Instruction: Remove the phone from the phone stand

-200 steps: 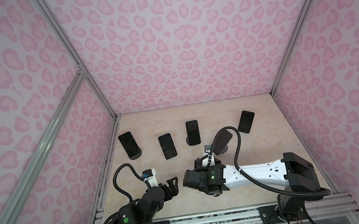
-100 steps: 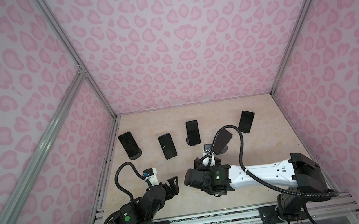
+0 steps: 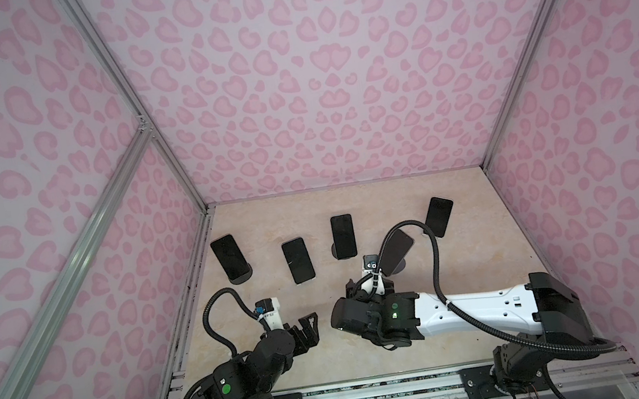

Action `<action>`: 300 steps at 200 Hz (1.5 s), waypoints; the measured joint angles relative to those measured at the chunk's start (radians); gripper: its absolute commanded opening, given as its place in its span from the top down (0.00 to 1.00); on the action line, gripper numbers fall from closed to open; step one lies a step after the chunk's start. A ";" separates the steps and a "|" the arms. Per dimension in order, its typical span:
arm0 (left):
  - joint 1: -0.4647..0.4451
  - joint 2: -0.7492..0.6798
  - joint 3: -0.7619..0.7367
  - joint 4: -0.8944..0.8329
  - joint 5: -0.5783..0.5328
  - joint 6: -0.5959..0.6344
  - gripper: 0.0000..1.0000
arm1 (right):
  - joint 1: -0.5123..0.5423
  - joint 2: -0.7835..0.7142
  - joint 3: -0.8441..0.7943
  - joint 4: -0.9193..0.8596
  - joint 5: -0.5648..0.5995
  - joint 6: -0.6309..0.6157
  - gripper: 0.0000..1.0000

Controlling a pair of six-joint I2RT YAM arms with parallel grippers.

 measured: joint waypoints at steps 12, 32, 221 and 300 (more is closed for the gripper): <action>0.000 0.003 0.000 0.006 0.000 0.002 0.04 | 0.003 -0.012 -0.005 0.001 -0.004 -0.006 0.35; 0.000 0.012 0.001 0.013 0.000 0.002 0.04 | 0.007 -0.031 -0.007 0.000 -0.012 -0.011 0.35; 0.000 0.087 0.036 0.036 0.007 0.035 0.04 | 0.000 -0.152 -0.038 -0.051 -0.056 -0.089 0.36; 0.000 0.101 0.032 0.059 0.013 0.043 0.04 | -0.020 -0.226 -0.047 -0.113 -0.034 -0.102 0.37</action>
